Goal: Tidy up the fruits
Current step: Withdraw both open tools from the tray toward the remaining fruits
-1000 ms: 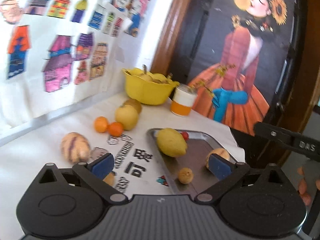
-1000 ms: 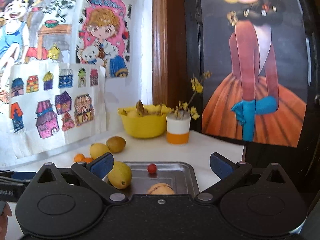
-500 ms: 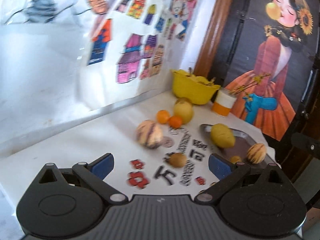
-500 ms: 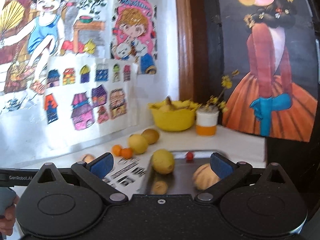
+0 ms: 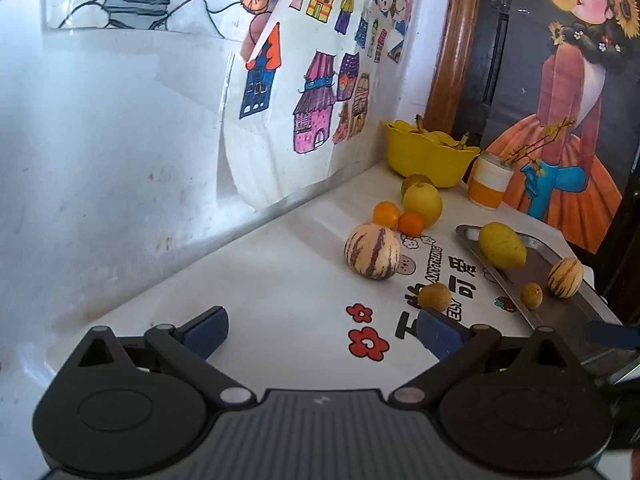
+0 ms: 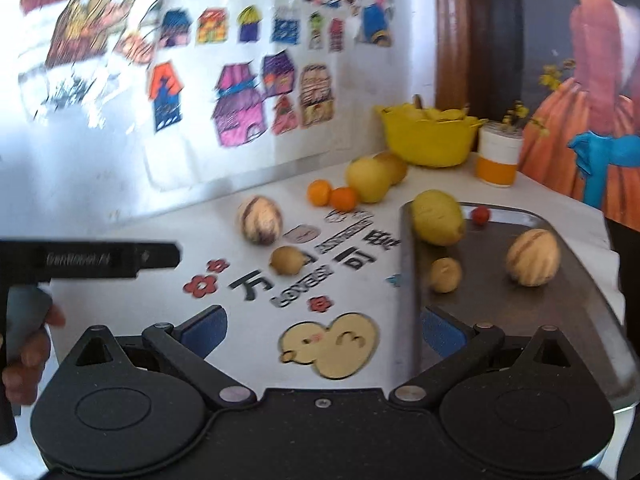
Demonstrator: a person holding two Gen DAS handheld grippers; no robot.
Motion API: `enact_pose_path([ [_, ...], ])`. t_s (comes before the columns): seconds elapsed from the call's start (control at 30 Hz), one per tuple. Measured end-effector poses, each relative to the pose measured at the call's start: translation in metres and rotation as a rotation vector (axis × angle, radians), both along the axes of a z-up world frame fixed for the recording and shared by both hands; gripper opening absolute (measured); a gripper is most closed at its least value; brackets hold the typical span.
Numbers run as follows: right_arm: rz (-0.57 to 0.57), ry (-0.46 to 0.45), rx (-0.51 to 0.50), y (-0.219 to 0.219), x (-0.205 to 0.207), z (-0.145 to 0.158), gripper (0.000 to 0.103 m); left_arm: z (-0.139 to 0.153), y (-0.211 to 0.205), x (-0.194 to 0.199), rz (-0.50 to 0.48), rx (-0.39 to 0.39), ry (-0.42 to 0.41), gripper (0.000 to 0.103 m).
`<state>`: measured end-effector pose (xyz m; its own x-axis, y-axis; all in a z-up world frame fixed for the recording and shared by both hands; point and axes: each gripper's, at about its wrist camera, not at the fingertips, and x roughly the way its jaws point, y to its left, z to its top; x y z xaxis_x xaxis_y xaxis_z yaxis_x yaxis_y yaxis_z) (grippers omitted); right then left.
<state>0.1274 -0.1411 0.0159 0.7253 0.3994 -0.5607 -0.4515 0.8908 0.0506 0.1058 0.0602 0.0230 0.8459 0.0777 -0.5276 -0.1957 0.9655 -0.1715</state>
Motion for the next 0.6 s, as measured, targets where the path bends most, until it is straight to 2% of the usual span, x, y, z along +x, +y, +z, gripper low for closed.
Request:
enact_pose_path([
  [0.17, 0.003, 0.019, -0.013, 0.016, 0.005, -0.007, 0.102, 0.0, 0.003, 0.012, -0.018, 0.011, 0.014, 0.102],
  [0.27, 0.007, 0.033, -0.027, 0.023, 0.01, -0.012, 0.102, 0.001, 0.001, 0.024, -0.008, 0.049, 0.064, 0.102],
  [0.37, 0.012, 0.048, -0.043, 0.029, 0.016, -0.018, 0.102, 0.001, -0.003, 0.034, -0.014, 0.081, 0.078, 0.102],
  [0.6, 0.01, 0.075, -0.052, 0.035, 0.032, -0.025, 0.102, -0.004, -0.006, 0.057, -0.036, 0.056, 0.079, 0.102],
])
